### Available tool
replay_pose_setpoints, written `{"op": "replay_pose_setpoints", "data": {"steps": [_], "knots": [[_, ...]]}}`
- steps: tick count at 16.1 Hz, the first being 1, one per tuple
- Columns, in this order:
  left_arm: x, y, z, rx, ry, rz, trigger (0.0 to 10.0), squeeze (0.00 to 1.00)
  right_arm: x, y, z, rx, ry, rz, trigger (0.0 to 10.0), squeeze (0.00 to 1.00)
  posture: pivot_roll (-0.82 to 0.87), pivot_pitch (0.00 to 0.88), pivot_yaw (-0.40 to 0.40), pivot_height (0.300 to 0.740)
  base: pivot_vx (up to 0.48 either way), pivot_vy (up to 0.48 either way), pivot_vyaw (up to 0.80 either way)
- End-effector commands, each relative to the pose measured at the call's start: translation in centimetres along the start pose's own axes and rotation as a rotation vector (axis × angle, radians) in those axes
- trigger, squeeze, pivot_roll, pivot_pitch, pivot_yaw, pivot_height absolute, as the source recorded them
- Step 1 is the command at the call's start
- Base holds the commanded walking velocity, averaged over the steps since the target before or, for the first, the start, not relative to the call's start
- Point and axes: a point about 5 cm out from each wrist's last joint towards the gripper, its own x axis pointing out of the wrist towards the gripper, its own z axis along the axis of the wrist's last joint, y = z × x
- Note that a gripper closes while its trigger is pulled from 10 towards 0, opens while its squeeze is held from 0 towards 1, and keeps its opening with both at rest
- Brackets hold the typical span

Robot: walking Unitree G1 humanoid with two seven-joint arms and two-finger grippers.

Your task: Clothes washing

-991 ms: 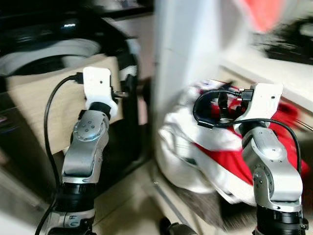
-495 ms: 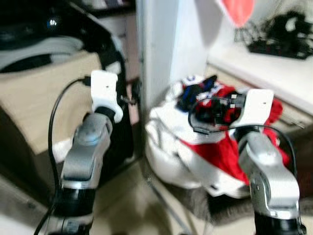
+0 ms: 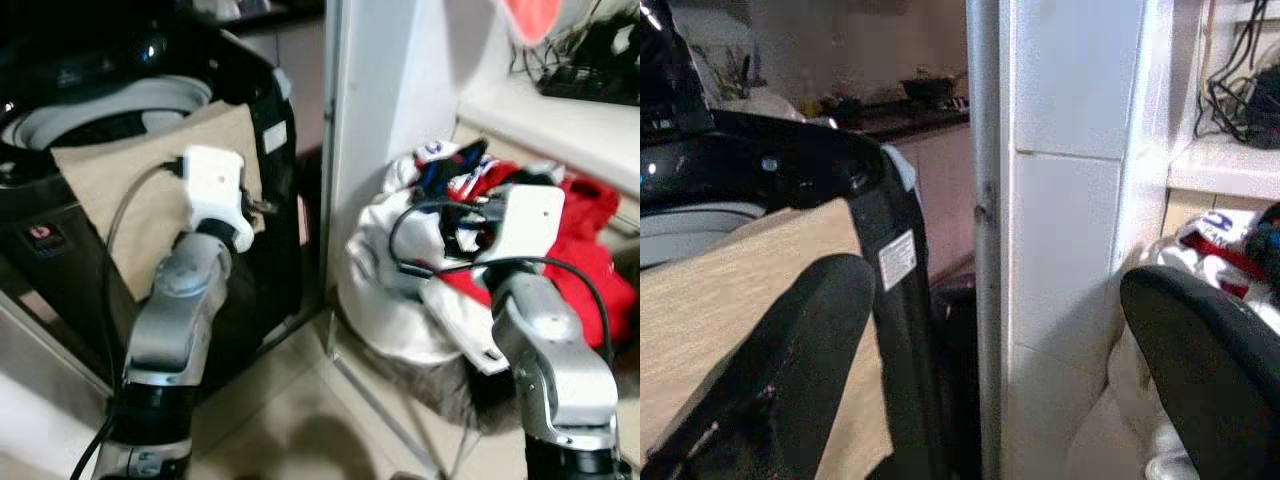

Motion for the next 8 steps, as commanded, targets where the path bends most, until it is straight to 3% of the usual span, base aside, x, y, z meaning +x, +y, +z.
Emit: {"op": "replay_pose_setpoints", "data": {"steps": [1, 2, 4, 8], "knots": [[-0.08, 0.6, 0.01, 0.052, 0.011, 0.009, 10.0, 0.0, -0.17, 0.35, 0.18, 0.01, -0.003, 0.009, 10.0, 0.0, -0.15, 0.0, 0.01, 0.74, 0.0, 0.0, 0.0], [-0.08, 0.63, 0.09, 0.081, 0.008, 0.015, 10.0, 0.0, -0.18, 0.35, 0.16, 0.01, -0.002, 0.009, 10.0, 0.0, -0.15, 0.0, 0.01, 0.74, 0.0, 0.0, 0.0], [-0.07, 0.81, -0.24, 0.062, 0.025, 0.043, 10.0, 0.0, -0.05, 0.19, 0.22, -0.001, -0.007, 0.002, 10.0, 0.0, -0.15, 0.0, 0.009, 0.74, 0.0, -0.48, 0.0], [-0.28, 1.19, -0.66, -0.018, 0.042, 0.078, 10.0, 0.0, 0.15, -0.63, 0.61, -0.056, -0.024, -0.03, 10.0, 0.0, -0.15, 0.0, 0.011, 0.74, 0.0, 0.0, 0.0]]}}
